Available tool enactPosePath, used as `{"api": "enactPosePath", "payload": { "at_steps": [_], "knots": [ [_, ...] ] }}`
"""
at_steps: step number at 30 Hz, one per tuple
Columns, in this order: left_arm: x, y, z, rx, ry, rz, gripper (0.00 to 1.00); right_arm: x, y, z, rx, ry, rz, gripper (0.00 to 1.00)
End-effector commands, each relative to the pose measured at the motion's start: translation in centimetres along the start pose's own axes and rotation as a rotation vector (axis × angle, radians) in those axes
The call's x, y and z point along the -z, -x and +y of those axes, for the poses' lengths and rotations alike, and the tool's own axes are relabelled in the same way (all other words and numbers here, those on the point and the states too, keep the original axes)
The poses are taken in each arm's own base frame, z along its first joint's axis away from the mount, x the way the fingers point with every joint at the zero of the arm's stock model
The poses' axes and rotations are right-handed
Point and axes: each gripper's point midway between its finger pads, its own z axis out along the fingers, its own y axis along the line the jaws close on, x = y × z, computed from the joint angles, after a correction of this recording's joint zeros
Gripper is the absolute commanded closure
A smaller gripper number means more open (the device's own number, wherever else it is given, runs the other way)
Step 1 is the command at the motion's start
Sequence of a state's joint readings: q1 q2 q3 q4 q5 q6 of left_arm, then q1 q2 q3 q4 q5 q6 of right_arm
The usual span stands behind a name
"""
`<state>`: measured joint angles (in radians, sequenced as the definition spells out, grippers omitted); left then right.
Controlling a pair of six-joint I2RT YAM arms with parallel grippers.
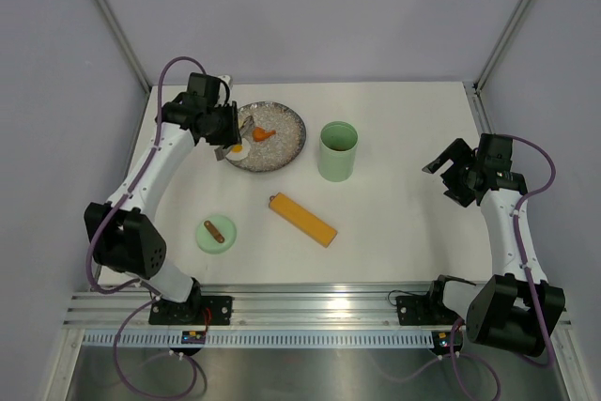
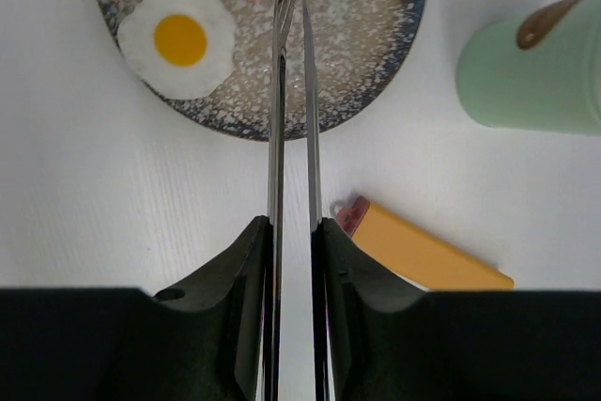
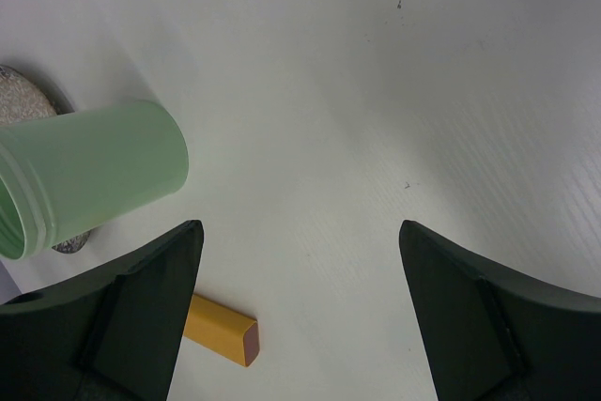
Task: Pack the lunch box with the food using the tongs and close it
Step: Pick up the fake food from the plate.
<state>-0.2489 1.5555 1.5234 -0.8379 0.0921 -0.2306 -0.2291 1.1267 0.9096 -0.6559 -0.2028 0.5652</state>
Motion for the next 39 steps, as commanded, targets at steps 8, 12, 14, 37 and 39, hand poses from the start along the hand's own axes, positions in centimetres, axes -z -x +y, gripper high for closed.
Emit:
{"api": "enactPosePath", "payload": {
  "at_steps": [8, 12, 14, 37, 39],
  "knots": [
    [-2.3, 2.0, 3.4, 0.092, 0.191, -0.058, 0.62, 0.4, 0.4, 0.7, 0.009, 0.024, -0.016, 0.07],
    [-3.0, 2.7, 3.2, 0.089, 0.183, -0.067, 0.56, 0.3, 0.5, 0.6, 0.009, 0.022, -0.016, 0.07],
    [-3.2, 3.2, 2.8, 0.084, 0.160, -0.070, 0.53, 0.2, 0.5, 0.6, 0.009, 0.022, -0.015, 0.07],
    [-8.5, 2.6, 0.2, 0.179, 0.124, -0.012, 0.49, -0.2, 0.3, 0.3, 0.009, 0.012, -0.006, 0.07],
    [-8.9, 2.4, 0.1, 0.180, 0.132, -0.007, 0.49, -0.2, 0.3, 0.3, 0.011, 0.013, -0.005, 0.07]
  ]
}}
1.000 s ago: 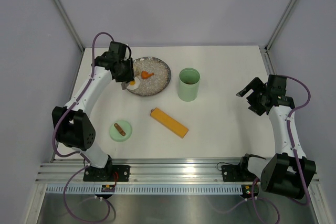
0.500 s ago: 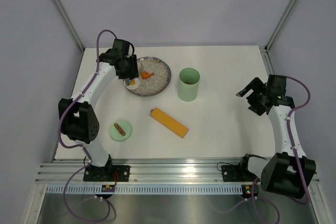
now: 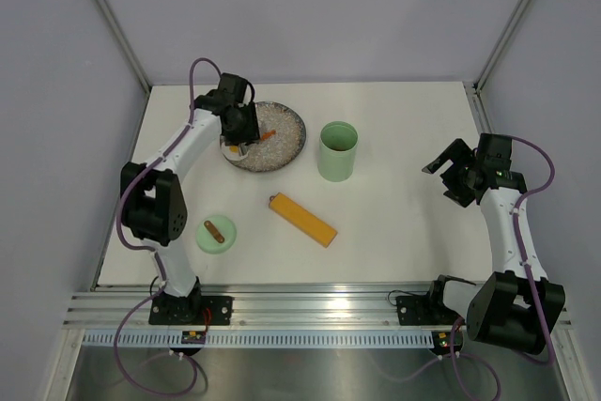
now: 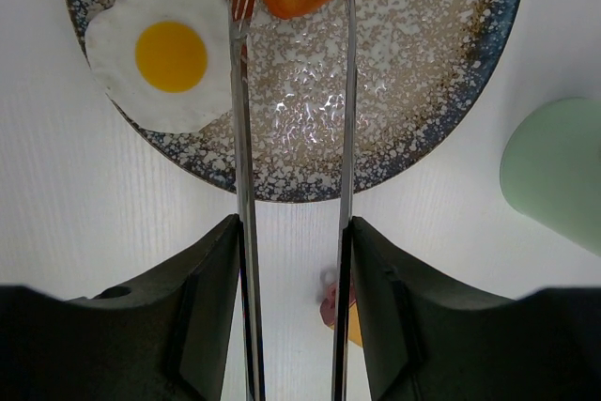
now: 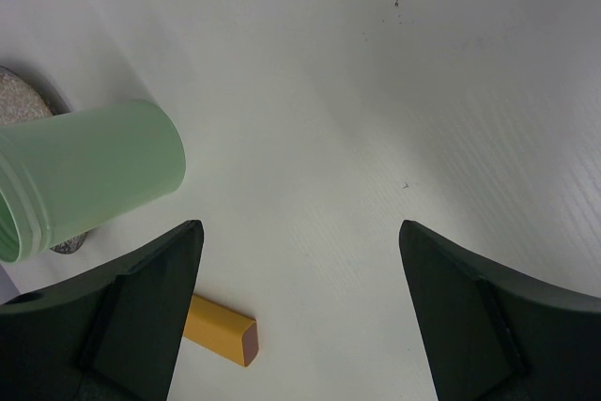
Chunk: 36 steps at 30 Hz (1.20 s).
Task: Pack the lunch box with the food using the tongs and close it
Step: Pick up the fake food from the plate.
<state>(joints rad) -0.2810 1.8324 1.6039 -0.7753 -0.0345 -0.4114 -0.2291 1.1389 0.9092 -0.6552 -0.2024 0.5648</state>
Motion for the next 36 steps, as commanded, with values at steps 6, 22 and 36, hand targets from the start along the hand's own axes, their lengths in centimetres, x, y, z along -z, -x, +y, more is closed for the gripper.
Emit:
{"api": "enactPosePath", "payload": {
  "at_steps": [6, 22, 36],
  "knots": [
    [-0.4, 2.9, -0.9, 0.041, 0.022, -0.102, 0.49, 0.0, 0.4, 0.5, 0.013, 0.020, -0.013, 0.07],
    [-1.6, 2.1, -1.6, -0.018, 0.052, -0.054, 0.52, 0.0, 0.5, 0.6, 0.010, 0.024, -0.012, 0.07],
    [0.6, 2.7, -2.9, -0.051, 0.031, -0.088, 0.85, 0.3, 0.5, 0.9, 0.010, 0.034, -0.016, 0.07]
  ]
}}
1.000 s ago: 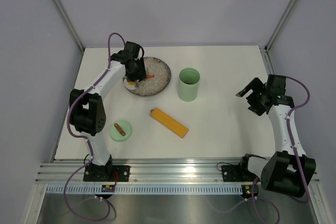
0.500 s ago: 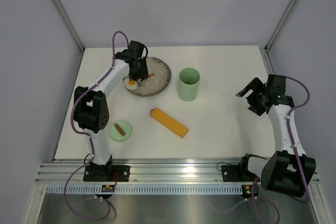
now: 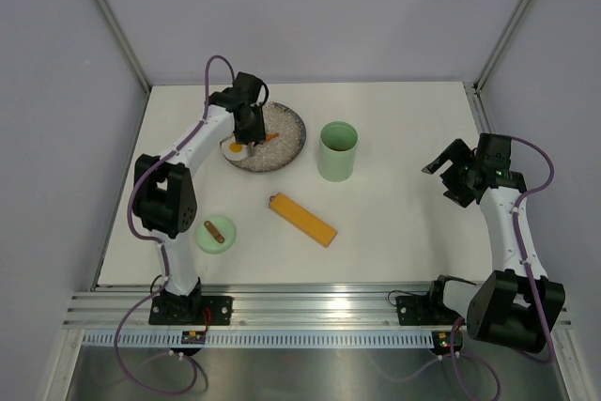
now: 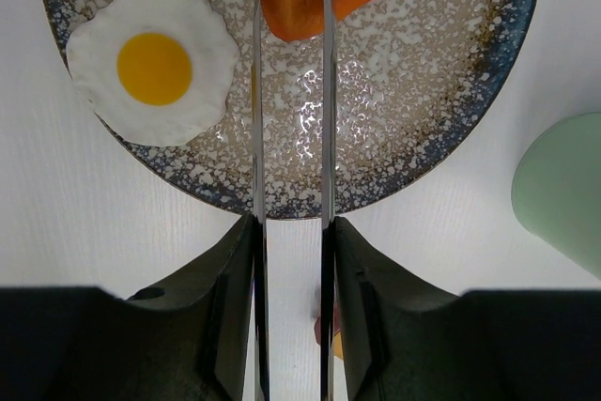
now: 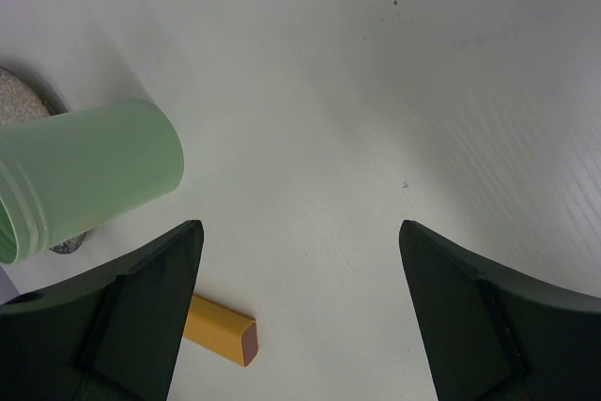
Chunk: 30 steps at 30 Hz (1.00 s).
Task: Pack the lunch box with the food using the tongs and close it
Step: Pick up the fake food from the plate.
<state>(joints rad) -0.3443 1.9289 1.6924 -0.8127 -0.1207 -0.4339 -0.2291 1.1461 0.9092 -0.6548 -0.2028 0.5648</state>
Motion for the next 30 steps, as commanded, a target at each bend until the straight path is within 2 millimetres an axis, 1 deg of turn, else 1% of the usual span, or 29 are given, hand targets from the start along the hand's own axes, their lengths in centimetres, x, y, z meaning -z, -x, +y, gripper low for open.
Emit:
{"api": "enactPosePath", "payload": {
  "at_steps": [1, 2, 4, 6, 12, 25, 30],
  "knots": [
    [2.9, 3.1, -1.1, -0.014, -0.033, -0.111, 0.88, 0.4, 0.6, 1.0, 0.012, 0.038, -0.022, 0.07],
    [3.5, 3.3, -1.0, -0.015, -0.029, -0.125, 0.95, 0.4, 0.6, 0.9, 0.013, 0.036, -0.022, 0.07],
    [4.1, 3.6, -1.1, -0.019, -0.030, -0.138, 0.98, 0.4, 0.5, 1.0, 0.013, 0.040, -0.020, 0.07],
    [4.9, 4.0, -1.1, -0.020, -0.031, -0.156, 0.99, 0.5, 0.6, 1.0, 0.014, 0.042, -0.022, 0.07],
    [6.5, 4.4, -1.0, -0.031, -0.039, -0.181, 1.00, 0.4, 0.5, 0.9, 0.011, 0.037, -0.020, 0.07],
    [8.4, 3.9, -1.5, -0.065, -0.073, -0.199, 1.00, 0.5, 0.5, 0.8, 0.012, 0.035, -0.025, 0.07],
    [10.2, 3.9, -1.9, -0.082, -0.099, -0.219, 1.00, 0.6, 0.5, 0.8, 0.009, 0.035, -0.025, 0.07]
  ]
}}
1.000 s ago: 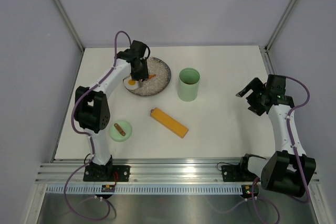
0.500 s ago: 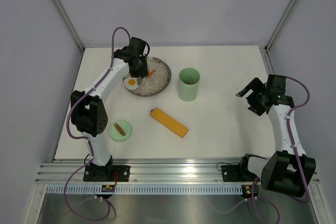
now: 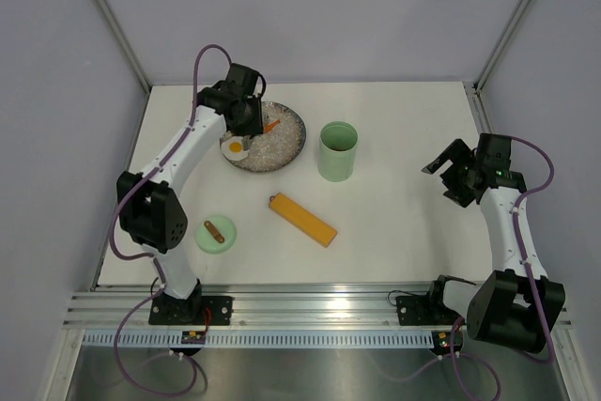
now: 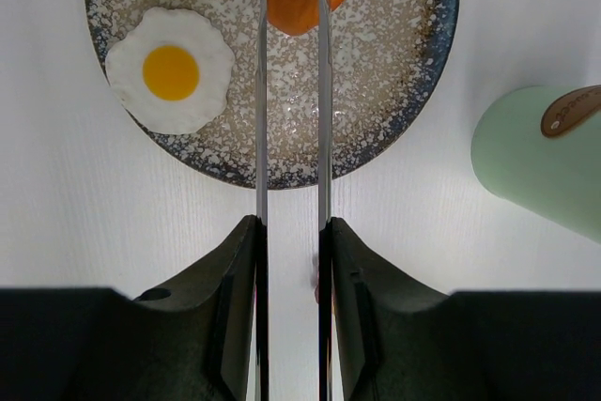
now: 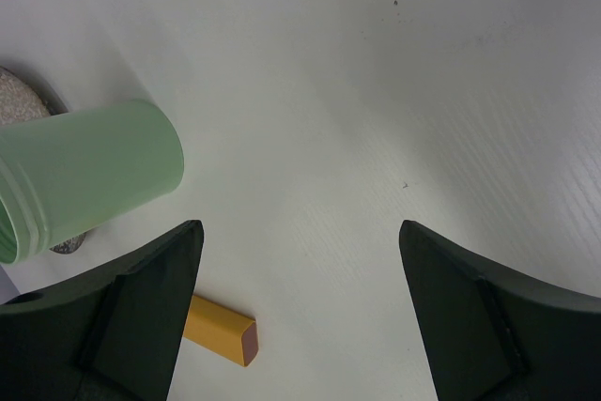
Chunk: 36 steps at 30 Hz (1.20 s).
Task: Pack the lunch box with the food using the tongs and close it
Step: Pick up the fake food from the plate, then place the fake food in the packing box.
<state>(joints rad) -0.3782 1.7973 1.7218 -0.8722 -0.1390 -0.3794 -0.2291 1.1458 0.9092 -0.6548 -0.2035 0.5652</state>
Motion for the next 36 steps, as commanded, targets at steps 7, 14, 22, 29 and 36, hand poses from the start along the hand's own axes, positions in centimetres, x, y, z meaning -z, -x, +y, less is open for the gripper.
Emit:
{"api": "enactPosePath", "payload": {
  "at_steps": [7, 14, 22, 29, 36],
  "knots": [
    [7.5, 2.6, -1.6, -0.044, -0.113, -0.154, 1.00, 0.7, 0.5, 0.8, 0.010, 0.033, -0.030, 0.07],
    [10.7, 2.3, -3.2, -0.053, -0.210, -0.180, 1.00, 0.3, 0.3, 0.6, 0.005, 0.027, -0.021, 0.07],
    [13.4, 2.1, -6.2, -0.093, -0.334, -0.197, 1.00, -0.2, 0.1, 0.6, -0.004, 0.038, -0.009, 0.07],
    [15.2, 2.2, -8.7, -0.115, -0.422, -0.208, 1.00, -2.0, -1.2, 2.6, 0.040, 0.053, 0.049, 0.08],
    [17.0, 2.3, -11.0, -0.139, -0.510, -0.217, 1.00, -4.5, -3.2, 5.3, 0.080, 0.056, 0.097, 0.08]
  ]
}}
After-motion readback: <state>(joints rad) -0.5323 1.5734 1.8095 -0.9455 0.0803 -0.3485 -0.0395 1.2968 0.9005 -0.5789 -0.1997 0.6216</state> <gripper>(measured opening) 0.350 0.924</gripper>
